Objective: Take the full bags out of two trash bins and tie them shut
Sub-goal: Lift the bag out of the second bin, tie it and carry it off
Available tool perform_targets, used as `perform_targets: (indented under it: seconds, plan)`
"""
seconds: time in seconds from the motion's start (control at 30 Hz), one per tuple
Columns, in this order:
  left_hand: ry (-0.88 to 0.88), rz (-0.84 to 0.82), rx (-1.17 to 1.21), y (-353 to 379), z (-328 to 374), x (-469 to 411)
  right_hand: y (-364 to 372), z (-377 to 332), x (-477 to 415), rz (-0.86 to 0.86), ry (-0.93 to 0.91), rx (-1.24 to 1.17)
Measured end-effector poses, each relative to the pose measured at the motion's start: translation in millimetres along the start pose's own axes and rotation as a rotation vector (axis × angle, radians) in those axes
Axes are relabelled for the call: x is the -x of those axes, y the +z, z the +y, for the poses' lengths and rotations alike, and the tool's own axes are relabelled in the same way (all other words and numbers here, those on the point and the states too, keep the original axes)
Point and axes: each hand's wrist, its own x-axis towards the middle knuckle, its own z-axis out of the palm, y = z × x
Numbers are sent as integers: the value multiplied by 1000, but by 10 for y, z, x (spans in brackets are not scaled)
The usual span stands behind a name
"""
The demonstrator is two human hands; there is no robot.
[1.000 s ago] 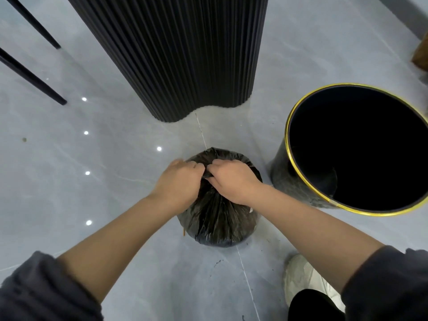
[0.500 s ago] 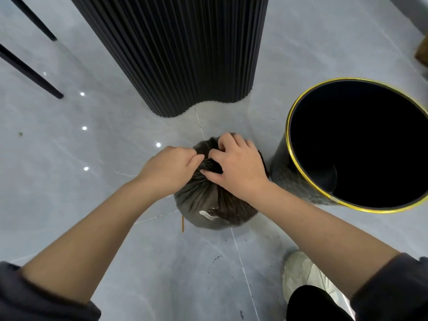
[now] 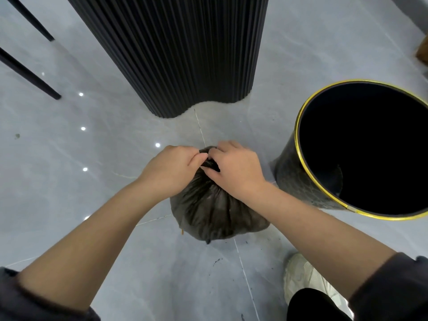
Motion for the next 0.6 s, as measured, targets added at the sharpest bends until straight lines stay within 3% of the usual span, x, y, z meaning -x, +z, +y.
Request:
perform_targets:
  seconds: [0.6]
  plan:
    - [7, -15, 17, 21, -77, -13, 61, 63, -11, 53, -85, -145]
